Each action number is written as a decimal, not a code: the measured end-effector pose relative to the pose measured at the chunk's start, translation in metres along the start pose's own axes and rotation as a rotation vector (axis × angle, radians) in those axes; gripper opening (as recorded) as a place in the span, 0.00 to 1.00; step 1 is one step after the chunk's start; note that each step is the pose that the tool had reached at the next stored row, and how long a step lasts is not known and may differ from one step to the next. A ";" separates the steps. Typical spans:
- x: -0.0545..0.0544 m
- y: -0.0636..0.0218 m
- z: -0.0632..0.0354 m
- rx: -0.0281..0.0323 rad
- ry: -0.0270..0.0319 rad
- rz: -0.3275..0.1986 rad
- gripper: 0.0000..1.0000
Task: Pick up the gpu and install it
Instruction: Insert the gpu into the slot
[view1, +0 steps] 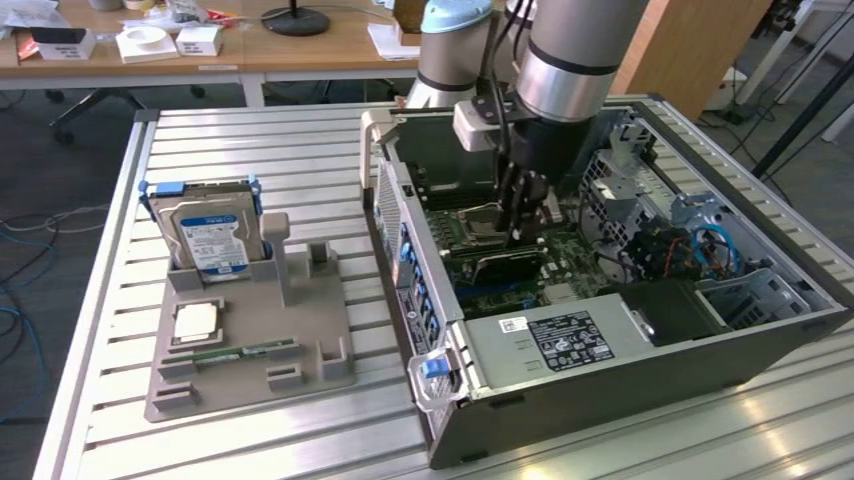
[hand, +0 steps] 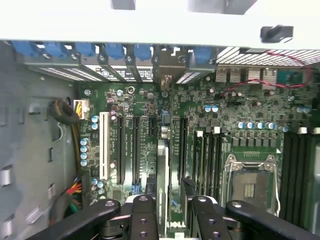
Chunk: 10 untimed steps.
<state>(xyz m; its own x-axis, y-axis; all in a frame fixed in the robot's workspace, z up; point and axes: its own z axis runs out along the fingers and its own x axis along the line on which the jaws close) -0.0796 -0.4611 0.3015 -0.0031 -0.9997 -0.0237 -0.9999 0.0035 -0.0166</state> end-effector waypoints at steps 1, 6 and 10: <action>0.000 -0.0001 -0.0035 0.0002 0.0000 0.000 0.33; -0.001 -0.0003 -0.0209 0.0016 0.0000 0.000 0.33; -0.001 -0.0005 -0.0328 0.0024 -0.0001 0.000 0.33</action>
<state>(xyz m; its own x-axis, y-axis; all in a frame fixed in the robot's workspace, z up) -0.0796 -0.4611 0.3344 -0.0030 -0.9997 -0.0238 -0.9998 0.0035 -0.0190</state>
